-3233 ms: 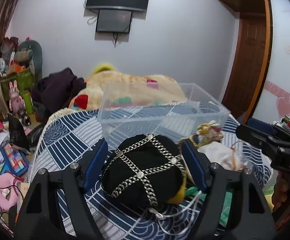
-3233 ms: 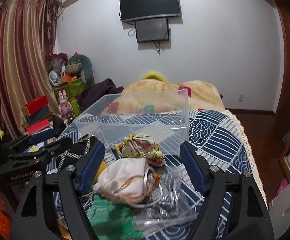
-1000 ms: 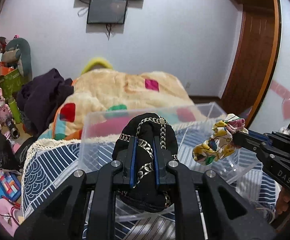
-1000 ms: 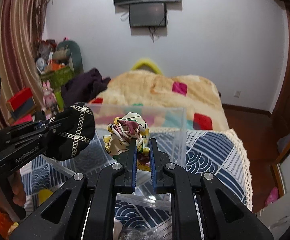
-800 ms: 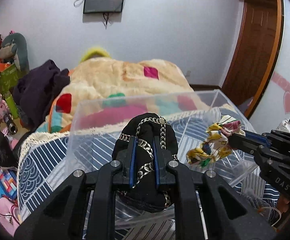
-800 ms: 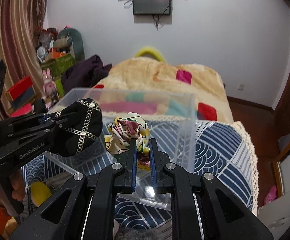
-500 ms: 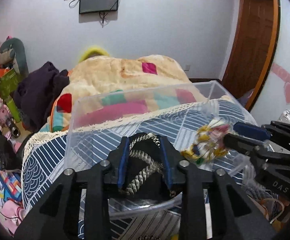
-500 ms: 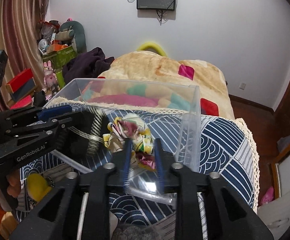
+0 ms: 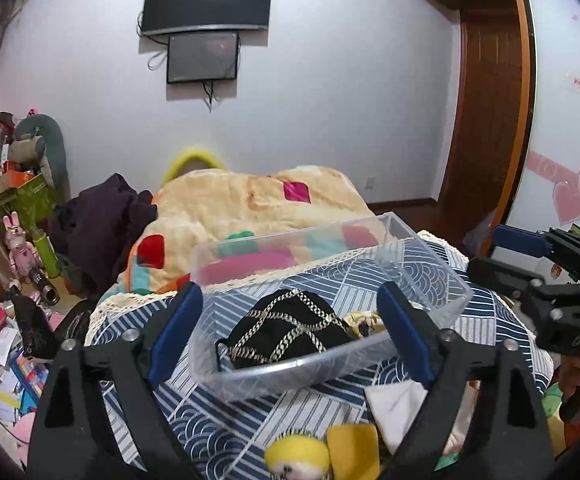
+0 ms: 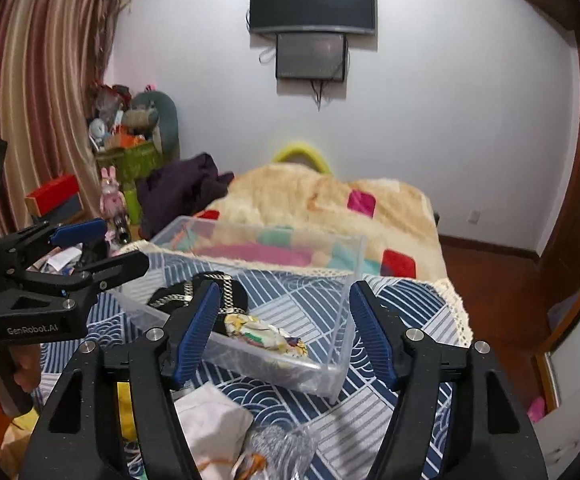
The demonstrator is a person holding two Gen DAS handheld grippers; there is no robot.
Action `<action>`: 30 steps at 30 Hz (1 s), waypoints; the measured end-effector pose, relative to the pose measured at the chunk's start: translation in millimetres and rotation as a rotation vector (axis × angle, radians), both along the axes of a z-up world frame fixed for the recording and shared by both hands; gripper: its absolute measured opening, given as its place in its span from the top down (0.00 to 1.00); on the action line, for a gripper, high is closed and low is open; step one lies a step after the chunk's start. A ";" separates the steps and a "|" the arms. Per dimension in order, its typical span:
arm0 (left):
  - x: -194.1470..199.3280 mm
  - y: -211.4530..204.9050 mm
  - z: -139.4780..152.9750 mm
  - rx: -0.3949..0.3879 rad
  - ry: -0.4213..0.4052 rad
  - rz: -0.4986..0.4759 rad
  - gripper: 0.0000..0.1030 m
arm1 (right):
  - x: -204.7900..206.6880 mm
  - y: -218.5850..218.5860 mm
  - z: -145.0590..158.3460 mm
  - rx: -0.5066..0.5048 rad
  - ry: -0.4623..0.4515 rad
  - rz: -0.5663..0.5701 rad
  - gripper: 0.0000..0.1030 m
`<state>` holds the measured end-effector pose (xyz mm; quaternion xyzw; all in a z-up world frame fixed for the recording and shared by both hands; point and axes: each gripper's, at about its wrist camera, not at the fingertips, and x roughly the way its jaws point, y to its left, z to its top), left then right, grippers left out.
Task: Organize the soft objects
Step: 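Grasp the yellow-haired felt doll with the left tool while the right tool grasps the white drawstring pouch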
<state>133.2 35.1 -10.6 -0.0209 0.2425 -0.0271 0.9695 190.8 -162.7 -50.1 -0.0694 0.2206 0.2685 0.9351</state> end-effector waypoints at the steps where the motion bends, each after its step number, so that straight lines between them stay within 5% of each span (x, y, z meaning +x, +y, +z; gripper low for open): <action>1: -4.3 0.4 -1.1 0.001 -0.002 -0.001 0.12 | -5.4 -2.2 -0.4 0.008 -0.004 0.005 0.37; 15: -48.1 6.1 -66.9 -0.008 0.120 0.016 0.13 | -27.0 16.8 -65.5 -0.044 0.158 0.075 0.36; 27: -43.1 0.8 -104.4 -0.056 0.202 -0.032 0.48 | -31.7 16.6 -94.1 -0.031 0.245 0.099 0.37; 30: -44.8 -0.2 -103.1 -0.071 0.198 -0.052 0.57 | -34.6 17.6 -97.2 -0.024 0.252 0.119 0.57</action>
